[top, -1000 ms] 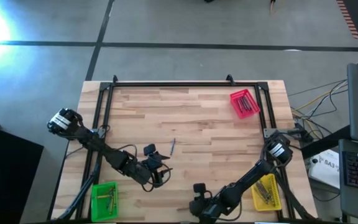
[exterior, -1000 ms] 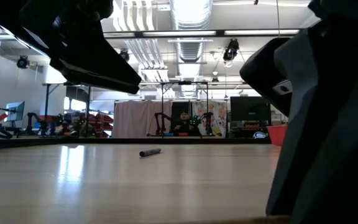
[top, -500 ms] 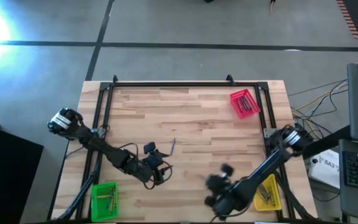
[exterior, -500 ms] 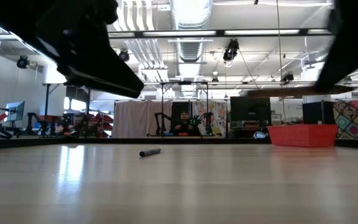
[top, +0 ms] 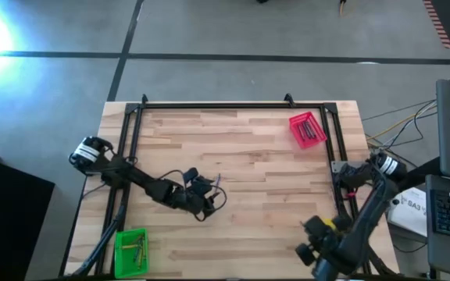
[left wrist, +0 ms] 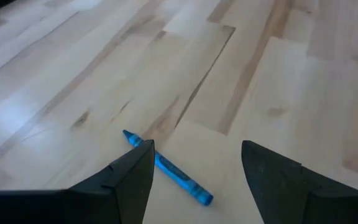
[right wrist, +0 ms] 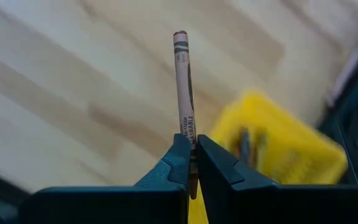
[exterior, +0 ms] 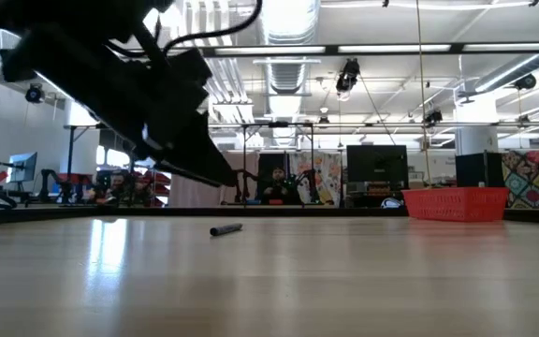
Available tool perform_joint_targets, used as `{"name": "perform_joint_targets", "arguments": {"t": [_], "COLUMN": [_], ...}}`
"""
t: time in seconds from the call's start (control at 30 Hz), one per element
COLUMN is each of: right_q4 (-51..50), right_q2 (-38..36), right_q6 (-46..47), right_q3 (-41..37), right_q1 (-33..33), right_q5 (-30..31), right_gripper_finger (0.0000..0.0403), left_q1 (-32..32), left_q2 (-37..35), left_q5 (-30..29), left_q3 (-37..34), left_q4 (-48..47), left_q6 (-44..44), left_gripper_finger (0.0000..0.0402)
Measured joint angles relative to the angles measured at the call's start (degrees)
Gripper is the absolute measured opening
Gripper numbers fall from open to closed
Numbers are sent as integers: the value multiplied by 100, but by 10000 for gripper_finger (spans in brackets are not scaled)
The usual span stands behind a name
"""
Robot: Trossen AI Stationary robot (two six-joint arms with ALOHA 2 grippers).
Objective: Sort crayons
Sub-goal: Put the brown crayon into the yellow bin
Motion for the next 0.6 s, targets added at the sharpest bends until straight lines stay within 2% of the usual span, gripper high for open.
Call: {"name": "perform_joint_targets", "arguments": {"t": [0.2, 0.4, 0.5, 0.6], "right_q4": [-35, -292, -284, -286], "right_q2": [24, 24, 89, 144], "right_q6": [823, 1468, 1429, 1243], "right_q3": [-2, -12, -35, -42], "right_q1": [602, 999, 1029, 1021], "right_q5": [-858, -1019, -1037, -1028], "right_gripper_finger": [12, 15, 33, 70], "left_q1": [299, 388, 437, 474], "left_q2": [21, 19, 19, 58], "left_q5": [467, 520, 520, 526], "left_q3": [0, 0, 0, 0], "left_q4": [25, 5, 3, 4], "left_q6": [-14, -9, -7, 14], "left_gripper_finger": [223, 223, 223, 223]}}
